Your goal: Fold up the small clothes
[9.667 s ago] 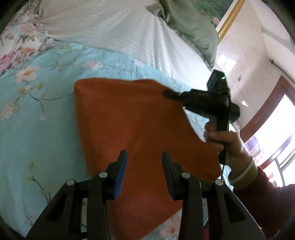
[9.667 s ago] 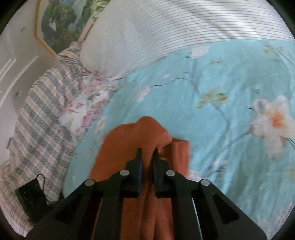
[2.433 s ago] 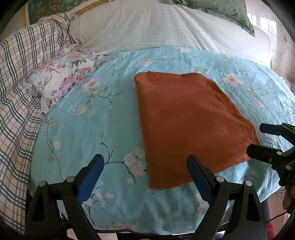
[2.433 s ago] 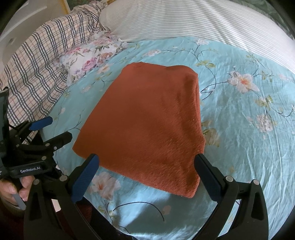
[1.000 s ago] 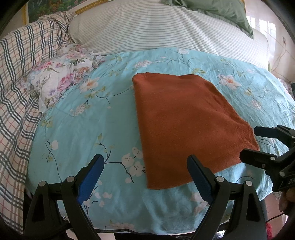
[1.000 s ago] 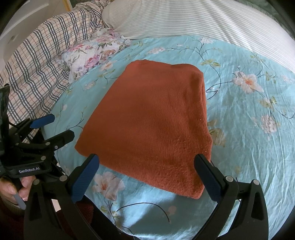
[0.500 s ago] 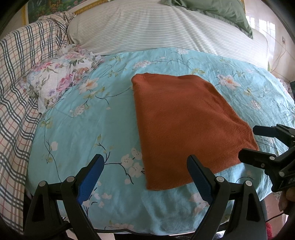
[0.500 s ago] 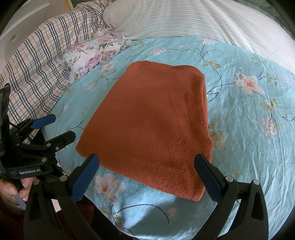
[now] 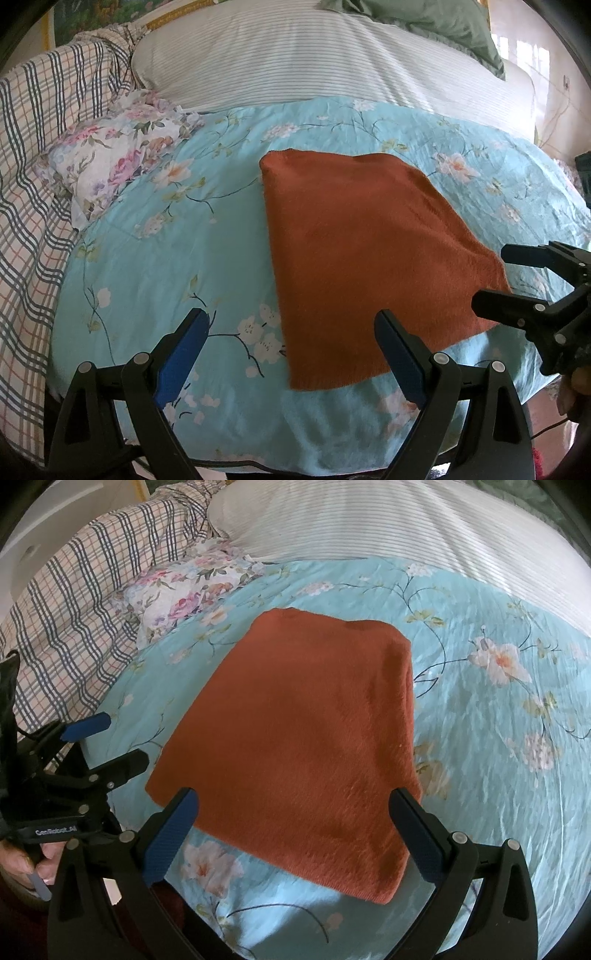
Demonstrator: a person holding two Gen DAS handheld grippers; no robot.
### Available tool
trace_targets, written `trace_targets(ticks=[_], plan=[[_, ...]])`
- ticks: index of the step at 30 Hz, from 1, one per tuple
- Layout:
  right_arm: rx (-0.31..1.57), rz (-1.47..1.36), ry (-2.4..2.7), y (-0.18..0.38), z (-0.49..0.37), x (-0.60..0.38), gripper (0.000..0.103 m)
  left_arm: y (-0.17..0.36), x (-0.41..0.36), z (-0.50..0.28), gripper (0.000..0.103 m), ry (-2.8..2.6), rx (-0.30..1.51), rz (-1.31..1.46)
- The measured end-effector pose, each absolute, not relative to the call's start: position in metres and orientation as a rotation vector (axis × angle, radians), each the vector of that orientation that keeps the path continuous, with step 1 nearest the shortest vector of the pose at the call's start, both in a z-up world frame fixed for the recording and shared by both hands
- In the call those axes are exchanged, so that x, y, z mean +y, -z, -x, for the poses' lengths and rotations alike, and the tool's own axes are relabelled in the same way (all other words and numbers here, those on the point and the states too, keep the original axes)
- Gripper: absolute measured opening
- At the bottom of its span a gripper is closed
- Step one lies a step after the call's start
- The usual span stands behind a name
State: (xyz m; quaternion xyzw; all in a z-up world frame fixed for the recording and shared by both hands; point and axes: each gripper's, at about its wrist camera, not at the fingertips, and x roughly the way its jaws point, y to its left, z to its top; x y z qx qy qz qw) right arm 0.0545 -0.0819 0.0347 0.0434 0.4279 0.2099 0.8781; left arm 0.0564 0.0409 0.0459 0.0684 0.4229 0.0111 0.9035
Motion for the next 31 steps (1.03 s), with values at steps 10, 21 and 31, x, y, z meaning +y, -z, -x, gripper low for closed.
trace_targets(ticks=[10,21,31], plan=[[0.890,-0.097,-0.435,-0.034,-0.068,-0.083,0.102,-0.046,0.046,-0.069,0.092,-0.028,0.870,-0.130],[0.897,-0.111,-0.430,-0.028,-0.076,-0.089,0.102,-0.045,0.048,-0.080,0.092,-0.045,0.869,-0.138],[0.905,-0.129,-0.426,-0.022,-0.078,-0.092,0.102,-0.043,0.046,-0.081,0.092,-0.044,0.870,-0.147]])
